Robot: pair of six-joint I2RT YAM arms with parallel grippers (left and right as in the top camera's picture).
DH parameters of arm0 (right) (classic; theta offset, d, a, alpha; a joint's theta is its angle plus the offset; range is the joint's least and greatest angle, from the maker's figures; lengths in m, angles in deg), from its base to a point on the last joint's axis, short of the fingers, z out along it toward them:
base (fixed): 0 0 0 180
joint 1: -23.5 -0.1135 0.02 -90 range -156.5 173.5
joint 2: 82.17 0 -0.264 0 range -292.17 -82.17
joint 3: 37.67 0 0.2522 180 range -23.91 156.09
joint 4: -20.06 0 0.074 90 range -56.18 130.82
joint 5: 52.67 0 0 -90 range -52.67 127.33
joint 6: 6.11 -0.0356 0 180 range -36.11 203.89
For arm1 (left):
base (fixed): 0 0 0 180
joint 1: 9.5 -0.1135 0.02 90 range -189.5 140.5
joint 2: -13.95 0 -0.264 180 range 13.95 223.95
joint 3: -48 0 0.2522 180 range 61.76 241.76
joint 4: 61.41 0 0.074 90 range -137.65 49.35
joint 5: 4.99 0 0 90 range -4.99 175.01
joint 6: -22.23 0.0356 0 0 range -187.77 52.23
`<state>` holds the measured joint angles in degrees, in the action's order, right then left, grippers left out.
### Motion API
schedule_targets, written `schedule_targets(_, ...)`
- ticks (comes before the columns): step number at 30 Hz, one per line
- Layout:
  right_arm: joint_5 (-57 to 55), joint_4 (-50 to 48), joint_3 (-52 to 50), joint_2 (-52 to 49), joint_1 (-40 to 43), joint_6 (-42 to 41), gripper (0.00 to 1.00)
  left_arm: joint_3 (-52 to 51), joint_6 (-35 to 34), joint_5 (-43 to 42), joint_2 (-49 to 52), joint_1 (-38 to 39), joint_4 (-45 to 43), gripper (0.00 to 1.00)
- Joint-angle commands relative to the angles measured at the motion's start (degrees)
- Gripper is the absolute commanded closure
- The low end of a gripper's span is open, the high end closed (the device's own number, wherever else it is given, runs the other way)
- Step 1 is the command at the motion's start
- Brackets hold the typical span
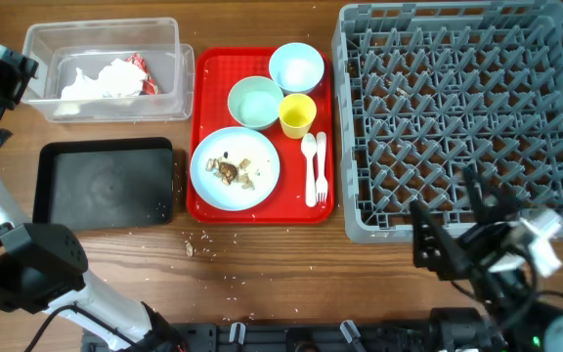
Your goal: Sort waste into correct bins and load items into the dishwasher rack
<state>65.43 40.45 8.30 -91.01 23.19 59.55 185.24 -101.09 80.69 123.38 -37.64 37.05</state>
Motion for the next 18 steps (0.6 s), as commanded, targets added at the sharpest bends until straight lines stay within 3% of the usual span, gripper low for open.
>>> schedule_targets(1,0.7,-8.3,0.7,-3.1,-0.1,-6.4,0.0,0.2,-0.1,0.6,-0.1,0.0,0.0,0.0)
schedule_targets(6,12.4,-24.3,1.3,-18.9,-0.1,-10.6,0.0,0.2,-0.1,0.6,-0.1,0.0,0.0,0.0)
schedule_targets(11,19.8,-24.4,8.7,-31.4,-0.1,-9.1,0.0,0.2,-0.1,0.6,-0.1,0.0,0.0,0.0)
schedule_targets(13,21.4,-19.2,13.4,-35.0,-0.1,-5.1,0.0,0.2,-0.1,0.6,-0.1,0.0,0.0,0.0)
schedule_targets(18,16.6,8.9,28.7,-42.7,-0.9,12.8,0.0,0.2,-0.1,0.6,-0.1,0.0,0.0,0.0)
